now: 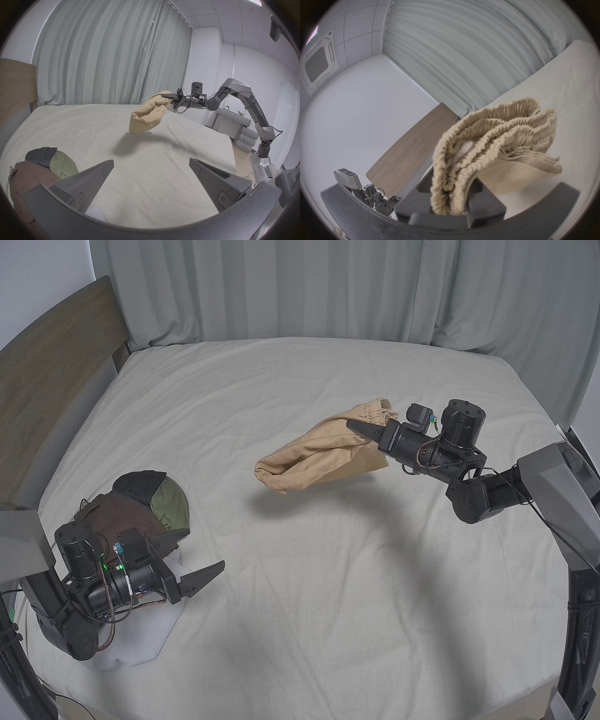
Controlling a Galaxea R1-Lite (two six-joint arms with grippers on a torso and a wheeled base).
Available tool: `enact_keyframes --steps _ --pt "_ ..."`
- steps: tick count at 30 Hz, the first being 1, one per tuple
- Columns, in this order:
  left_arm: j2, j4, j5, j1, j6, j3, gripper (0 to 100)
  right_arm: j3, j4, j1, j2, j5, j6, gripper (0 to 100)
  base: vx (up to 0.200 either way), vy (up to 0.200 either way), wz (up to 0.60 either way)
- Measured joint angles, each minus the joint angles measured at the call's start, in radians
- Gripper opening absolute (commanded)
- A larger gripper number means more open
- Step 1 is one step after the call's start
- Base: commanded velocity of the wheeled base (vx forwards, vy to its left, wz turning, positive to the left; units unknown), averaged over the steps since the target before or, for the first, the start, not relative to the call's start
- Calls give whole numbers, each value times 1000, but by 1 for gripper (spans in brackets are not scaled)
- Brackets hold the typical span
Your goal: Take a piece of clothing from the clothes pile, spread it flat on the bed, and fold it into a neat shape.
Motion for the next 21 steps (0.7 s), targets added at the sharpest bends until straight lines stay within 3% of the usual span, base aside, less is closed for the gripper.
enact_keyframes --steps 9,21 --pt "6 0 0 0 0 4 100 -225 123 1 77 -6 1 0 0 0 0" --pt "8 0 -15 5 2 13 100 -420 162 -6 223 -65 20 0 0 0 0"
